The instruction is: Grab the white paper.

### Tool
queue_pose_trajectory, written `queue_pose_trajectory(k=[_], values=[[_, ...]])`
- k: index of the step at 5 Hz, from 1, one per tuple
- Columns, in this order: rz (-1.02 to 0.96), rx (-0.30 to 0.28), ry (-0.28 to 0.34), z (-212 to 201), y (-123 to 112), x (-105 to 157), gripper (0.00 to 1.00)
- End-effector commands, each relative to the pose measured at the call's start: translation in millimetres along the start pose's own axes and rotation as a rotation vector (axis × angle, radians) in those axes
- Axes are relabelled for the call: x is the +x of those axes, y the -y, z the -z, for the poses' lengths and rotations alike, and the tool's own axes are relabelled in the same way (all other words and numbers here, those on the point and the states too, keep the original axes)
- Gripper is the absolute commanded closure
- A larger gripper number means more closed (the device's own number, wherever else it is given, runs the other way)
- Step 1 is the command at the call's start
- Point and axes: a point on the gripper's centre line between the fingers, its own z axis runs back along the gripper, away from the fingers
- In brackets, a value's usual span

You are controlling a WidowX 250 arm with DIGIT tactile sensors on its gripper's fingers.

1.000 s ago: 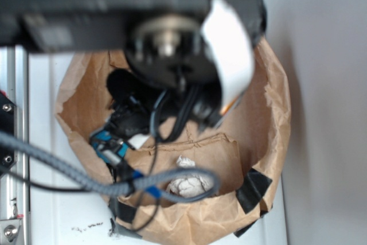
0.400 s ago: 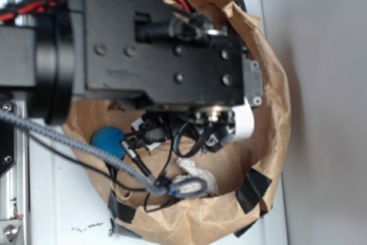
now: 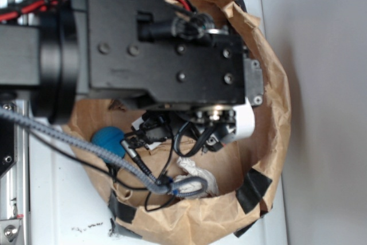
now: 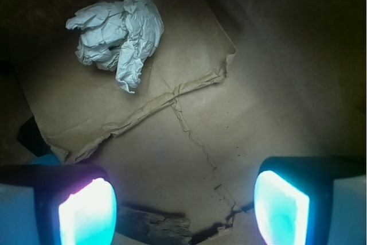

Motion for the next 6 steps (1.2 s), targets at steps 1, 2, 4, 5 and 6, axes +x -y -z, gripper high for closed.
queue_pose_trajectory(k=[1,2,4,5,6], values=[[0.341,-0.057,0.145,-4,-20,-9,0.0],[0.444,-0.106,0.269,-9,-21,-10,0.0],[0.459,-0.046,0.505,-29,-1,2,0.0],[0.48,-0.058,0.519,-28,12,14,0.0],[0.496,-0.053,0.468,-13,21,27,0.0]])
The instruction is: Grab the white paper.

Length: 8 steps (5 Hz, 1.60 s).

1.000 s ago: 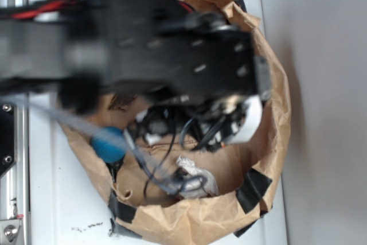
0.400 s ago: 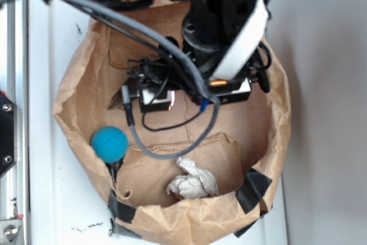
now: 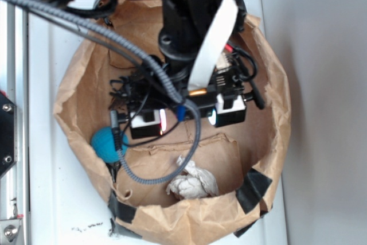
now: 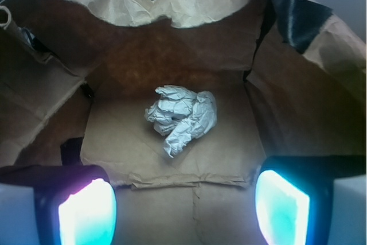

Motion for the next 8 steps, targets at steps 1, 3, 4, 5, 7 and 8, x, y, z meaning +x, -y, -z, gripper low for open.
queue_pose_trajectory(k=[1,3,4,5,7,8], values=[[0.096,0.008,-0.1,45,7,25,0.0],[0.111,-0.045,-0.099,93,1,33,0.0],[0.119,-0.062,-0.08,105,-11,37,0.0],[0.088,-0.058,-0.072,106,-19,36,1.0],[0.106,-0.037,-0.025,80,-19,30,1.0],[0.115,-0.019,0.017,57,-19,25,1.0]])
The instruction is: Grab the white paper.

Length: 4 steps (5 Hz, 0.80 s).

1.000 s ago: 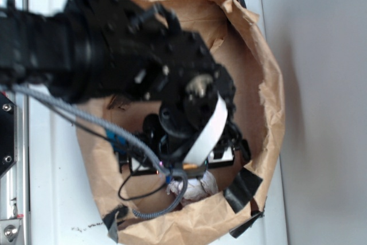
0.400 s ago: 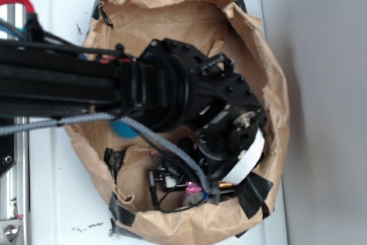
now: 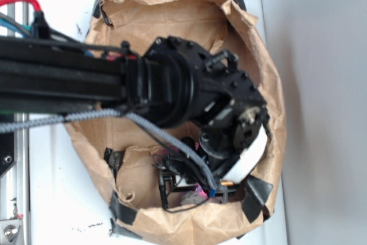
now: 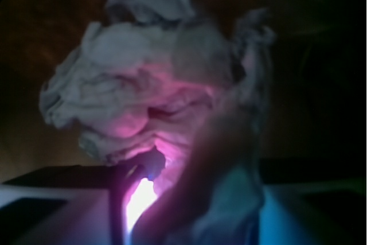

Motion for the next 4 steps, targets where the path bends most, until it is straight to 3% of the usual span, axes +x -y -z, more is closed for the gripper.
queue_pose_trajectory(k=[1,3,4], values=[[0.027,0.14,0.08,-69,4,-7,1.0],[-0.02,0.148,0.142,-103,6,-17,1.0],[0.014,0.115,0.133,-92,11,-13,0.0]])
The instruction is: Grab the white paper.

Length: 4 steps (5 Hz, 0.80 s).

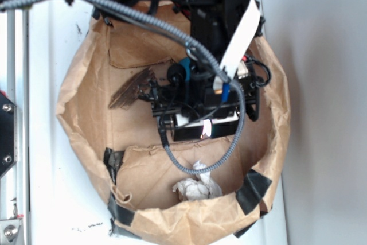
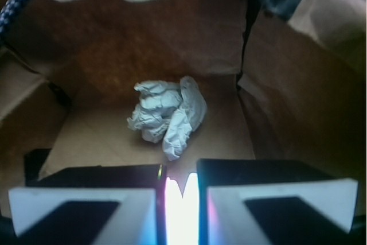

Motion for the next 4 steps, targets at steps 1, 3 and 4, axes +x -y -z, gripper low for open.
queue_pose_trajectory(k=[1,3,4], values=[[0.098,0.027,-0.03,1,10,25,0.0],[0.145,0.061,-0.099,20,12,55,0.0],[0.158,0.066,-0.159,36,11,60,0.0]])
